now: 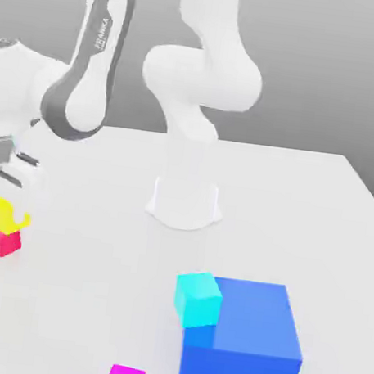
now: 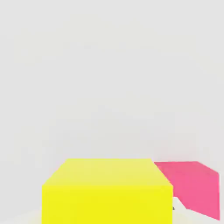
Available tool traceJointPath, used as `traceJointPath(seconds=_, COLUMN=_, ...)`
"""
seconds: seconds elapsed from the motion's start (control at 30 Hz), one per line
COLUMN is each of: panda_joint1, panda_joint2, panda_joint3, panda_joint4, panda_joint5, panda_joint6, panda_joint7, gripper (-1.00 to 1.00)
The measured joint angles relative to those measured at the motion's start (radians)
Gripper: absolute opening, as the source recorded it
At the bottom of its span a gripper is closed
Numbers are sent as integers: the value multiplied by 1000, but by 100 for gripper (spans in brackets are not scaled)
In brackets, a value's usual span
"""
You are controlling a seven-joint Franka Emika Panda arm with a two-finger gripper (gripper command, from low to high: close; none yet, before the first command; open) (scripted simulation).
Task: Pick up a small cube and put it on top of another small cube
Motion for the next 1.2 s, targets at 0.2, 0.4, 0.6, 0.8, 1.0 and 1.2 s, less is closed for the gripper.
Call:
traceJointPath(seconds=0.2, panda_joint1=-25, panda_joint2=15, panda_joint3=-24, panda_joint4=19, panda_joint5=26, panda_joint6=-14, panda_joint7=-136, gripper=-100)
traceJointPath(seconds=0.4, panda_joint1=-28, panda_joint2=83, panda_joint3=-2, panda_joint4=31, panda_joint5=126, panda_joint6=29, panda_joint7=-209, gripper=-100)
traceJointPath(seconds=0.6, panda_joint1=-54, panda_joint2=162, panda_joint3=46, panda_joint4=34, panda_joint5=240, panda_joint6=94, panda_joint7=-291, gripper=-100)
traceJointPath(seconds=0.8, panda_joint1=-92, panda_joint2=229, panda_joint3=102, panda_joint4=31, panda_joint5=332, panda_joint6=157, panda_joint7=-358, gripper=100)
traceJointPath(seconds=1.0, panda_joint1=-92, panda_joint2=228, panda_joint3=102, panda_joint4=31, panda_joint5=331, panda_joint6=158, panda_joint7=-358, gripper=100)
traceJointPath(seconds=1.2, panda_joint1=-61, panda_joint2=151, panda_joint3=49, panda_joint4=34, panda_joint5=221, panda_joint6=86, panda_joint7=-278, gripper=100)
